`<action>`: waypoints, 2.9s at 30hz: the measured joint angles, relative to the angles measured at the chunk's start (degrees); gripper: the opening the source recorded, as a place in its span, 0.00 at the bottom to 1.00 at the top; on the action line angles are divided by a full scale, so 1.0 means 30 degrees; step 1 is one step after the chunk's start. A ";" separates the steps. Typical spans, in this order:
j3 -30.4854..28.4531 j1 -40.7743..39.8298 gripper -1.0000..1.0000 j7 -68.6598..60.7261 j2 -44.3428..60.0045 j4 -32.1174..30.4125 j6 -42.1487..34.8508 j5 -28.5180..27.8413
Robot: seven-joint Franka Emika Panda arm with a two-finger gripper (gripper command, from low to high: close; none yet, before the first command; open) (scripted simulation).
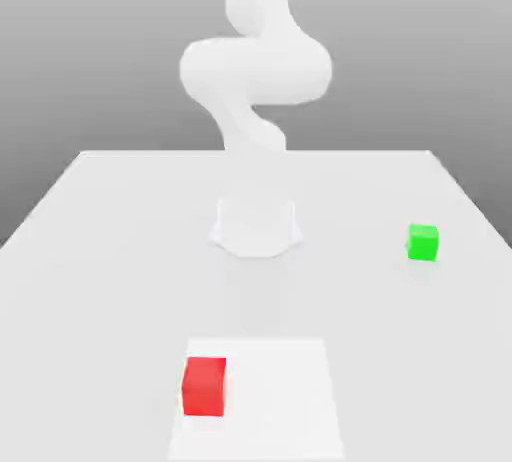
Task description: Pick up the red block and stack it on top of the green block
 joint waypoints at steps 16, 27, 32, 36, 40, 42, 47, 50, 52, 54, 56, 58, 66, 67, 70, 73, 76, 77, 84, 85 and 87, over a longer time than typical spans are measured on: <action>-0.1494 -0.0359 0.50 -0.1789 1.1197 -0.4569 0.5675 0.0368; -0.0962 -0.1348 0.50 -0.3133 1.8807 -0.5665 1.0753 0.1430; -0.0850 -0.1446 0.00 -0.3176 1.9203 -0.5609 1.1080 0.1498; -0.0939 -0.1392 0.00 -0.3045 1.8685 -0.5689 1.0644 0.1320; -0.1238 -0.1253 0.00 -0.2506 1.6123 -0.6076 0.8479 0.0585; -0.0646 -0.0705 0.00 -0.3199 1.5105 -0.6328 0.7762 0.0907; 0.1138 0.3037 0.00 -0.6870 1.3292 -0.7064 0.6918 0.2992; 0.1878 0.5081 0.00 -0.9007 1.2283 -0.7526 0.6519 0.4029; 0.2414 0.6212 0.00 -1.0344 1.1633 -0.7843 0.6282 0.4591; 0.3047 0.7366 0.00 -1.1629 1.1006 -0.8168 0.6067 0.5079; 0.3732 0.8621 0.00 -1.2870 1.0410 -0.8501 0.5879 0.5505; 0.4463 0.9850 0.00 -1.4067 0.9849 -0.8839 0.5707 0.5872; 0.7071 1.4912 0.00 -1.8391 0.8096 -1.0301 0.5427 0.6614; 0.7392 1.5522 0.00 -1.8883 0.7942 -1.0494 0.5434 0.6631; 0.8345 1.7303 0.00 -2.0290 0.7578 -1.1086 0.5515 0.6572; 0.9313 1.8965 0.00 -2.1607 0.7364 -1.1697 0.5685 0.6353; 0.9938 1.8873 0.00 -2.1493 0.7718 -1.1818 0.5988 0.5486; 1.0108 1.8637 0.00 -2.1292 0.7925 -1.1800 0.6141 0.5136; 1.1128 1.6911 0.00 -1.9649 0.9935 -1.1676 0.7947 0.2652; 1.1234 1.6712 0.00 -1.9403 1.0287 -1.1674 0.8296 0.2290; 1.1461 1.6313 0.00 -1.8906 1.1029 -1.1684 0.9042 0.1568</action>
